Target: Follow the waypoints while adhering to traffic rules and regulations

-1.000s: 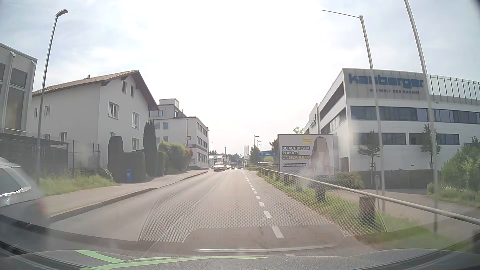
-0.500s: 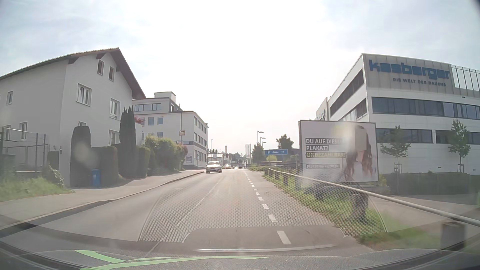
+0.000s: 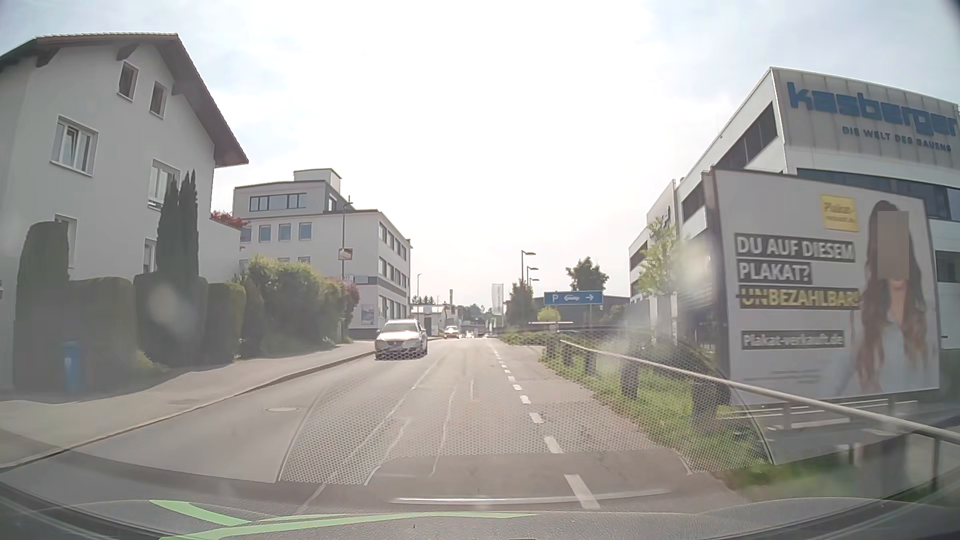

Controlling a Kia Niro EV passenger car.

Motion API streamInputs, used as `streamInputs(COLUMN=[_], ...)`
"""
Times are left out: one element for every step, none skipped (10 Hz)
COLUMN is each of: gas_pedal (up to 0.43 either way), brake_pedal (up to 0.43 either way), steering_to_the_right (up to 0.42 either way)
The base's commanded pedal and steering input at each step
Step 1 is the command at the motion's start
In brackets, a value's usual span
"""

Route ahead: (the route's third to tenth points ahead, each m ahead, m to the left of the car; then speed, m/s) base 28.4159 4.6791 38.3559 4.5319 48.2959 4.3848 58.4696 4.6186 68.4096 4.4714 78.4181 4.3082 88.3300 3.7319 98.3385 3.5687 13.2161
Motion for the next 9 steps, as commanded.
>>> streamInputs(gas_pedal=[0.118, 0.118, 0.118, 0.118, 0.118, 0.11, 0.11, 0.11, 0.11], brake_pedal=[0.0, 0.0, 0.0, 0.0, 0.0, 0.0, 0.0, 0.0, 0.0], steering_to_the_right=[0.001, 0.001, 0.0, 0.001, 0.001, 0.001, 0.001, 0.001, 0.0])
